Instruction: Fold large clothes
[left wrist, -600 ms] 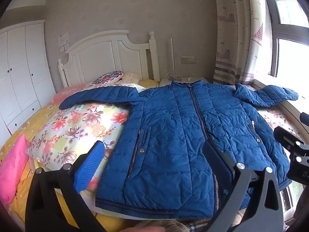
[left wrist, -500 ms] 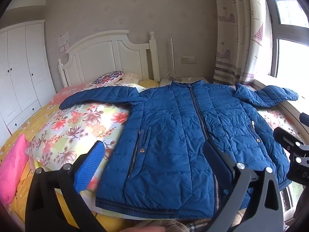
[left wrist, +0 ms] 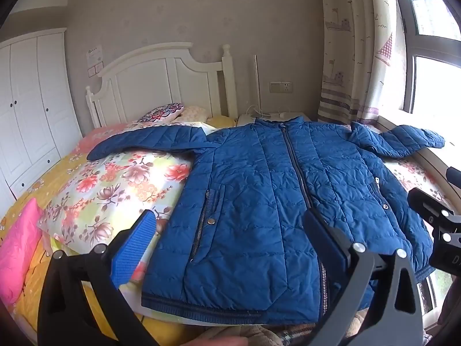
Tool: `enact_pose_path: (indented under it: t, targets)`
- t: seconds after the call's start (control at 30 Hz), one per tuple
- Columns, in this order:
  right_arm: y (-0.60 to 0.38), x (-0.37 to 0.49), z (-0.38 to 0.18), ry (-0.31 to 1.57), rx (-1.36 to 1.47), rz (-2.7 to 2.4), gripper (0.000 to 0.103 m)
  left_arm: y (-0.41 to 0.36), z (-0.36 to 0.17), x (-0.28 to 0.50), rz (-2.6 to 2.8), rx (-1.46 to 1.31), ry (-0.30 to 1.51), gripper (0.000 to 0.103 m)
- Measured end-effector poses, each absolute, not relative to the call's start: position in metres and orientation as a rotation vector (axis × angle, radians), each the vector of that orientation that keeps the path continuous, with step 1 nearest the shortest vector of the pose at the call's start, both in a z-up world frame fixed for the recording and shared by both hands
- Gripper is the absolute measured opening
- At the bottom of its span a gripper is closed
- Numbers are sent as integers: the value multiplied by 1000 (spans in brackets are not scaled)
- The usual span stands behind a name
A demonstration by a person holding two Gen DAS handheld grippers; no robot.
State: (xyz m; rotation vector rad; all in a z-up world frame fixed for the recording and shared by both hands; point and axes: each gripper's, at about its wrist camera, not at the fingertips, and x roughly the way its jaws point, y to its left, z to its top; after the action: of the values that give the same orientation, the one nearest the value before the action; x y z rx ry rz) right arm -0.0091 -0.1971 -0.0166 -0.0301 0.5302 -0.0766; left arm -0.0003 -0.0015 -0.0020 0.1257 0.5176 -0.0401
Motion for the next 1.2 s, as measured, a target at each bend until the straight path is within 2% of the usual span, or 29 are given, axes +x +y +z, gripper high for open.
enact_pose_path:
  t: [1.2]
  targets:
    - [-199,-8,-17,546,-9,-58,98,-3,-8,0,-43,126,534,101]
